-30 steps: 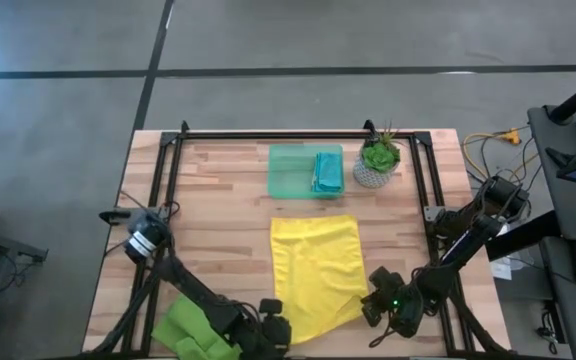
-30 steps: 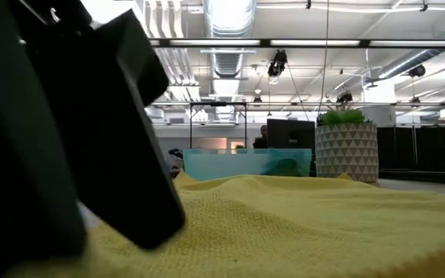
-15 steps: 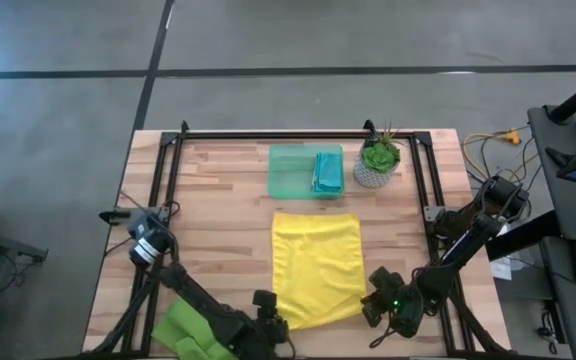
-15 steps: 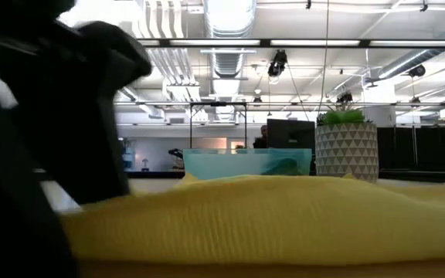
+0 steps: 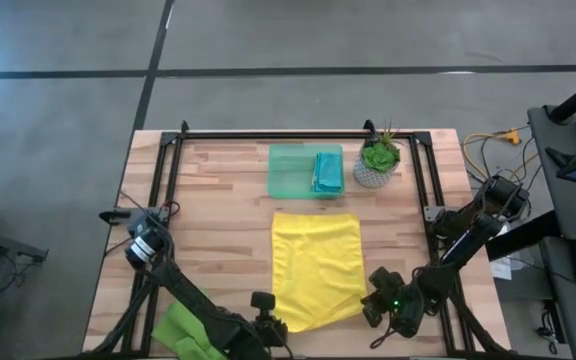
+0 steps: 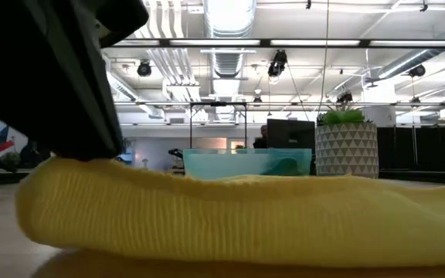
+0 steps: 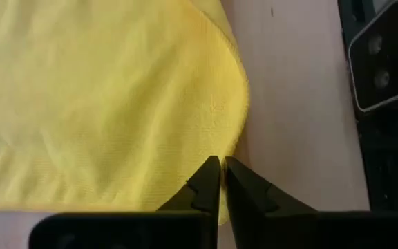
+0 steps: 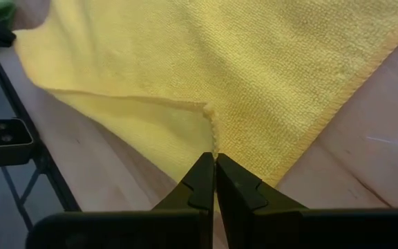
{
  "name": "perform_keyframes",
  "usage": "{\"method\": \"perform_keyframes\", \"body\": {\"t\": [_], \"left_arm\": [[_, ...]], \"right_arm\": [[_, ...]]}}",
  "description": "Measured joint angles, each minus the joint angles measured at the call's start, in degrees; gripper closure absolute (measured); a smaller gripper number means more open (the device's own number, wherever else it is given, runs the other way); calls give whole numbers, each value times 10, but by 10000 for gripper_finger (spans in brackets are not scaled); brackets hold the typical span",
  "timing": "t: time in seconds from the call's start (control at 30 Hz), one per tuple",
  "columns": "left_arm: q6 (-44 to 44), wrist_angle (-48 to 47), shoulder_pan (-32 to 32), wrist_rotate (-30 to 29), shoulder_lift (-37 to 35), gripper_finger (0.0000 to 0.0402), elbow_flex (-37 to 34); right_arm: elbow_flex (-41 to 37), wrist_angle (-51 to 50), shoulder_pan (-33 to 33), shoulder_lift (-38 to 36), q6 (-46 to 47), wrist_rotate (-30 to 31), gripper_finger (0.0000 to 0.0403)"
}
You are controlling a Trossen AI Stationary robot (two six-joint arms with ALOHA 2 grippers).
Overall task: Fold microfiber towels
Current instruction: Fold the yellow microfiber cloth
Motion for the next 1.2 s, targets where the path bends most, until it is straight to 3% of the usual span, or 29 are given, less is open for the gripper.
{"method": "perform_keyframes", "body": {"t": [0.27,0.8,0.9,1.07,1.2], "left_arm": [[-44,-40,0,16,-13,401,2],[-43,-70,9,19,-87,402,-5],[-41,-68,10,43,-88,402,-5],[-23,-48,11,52,-86,402,-9],[37,28,22,70,-83,401,-36]], "right_arm": [[0,5,0,-6,-27,0,394],[0,28,17,-56,-87,-1,394],[0,28,32,-68,-77,0,394],[1,27,40,-64,-74,0,394],[0,14,29,-60,-72,14,394]]}}
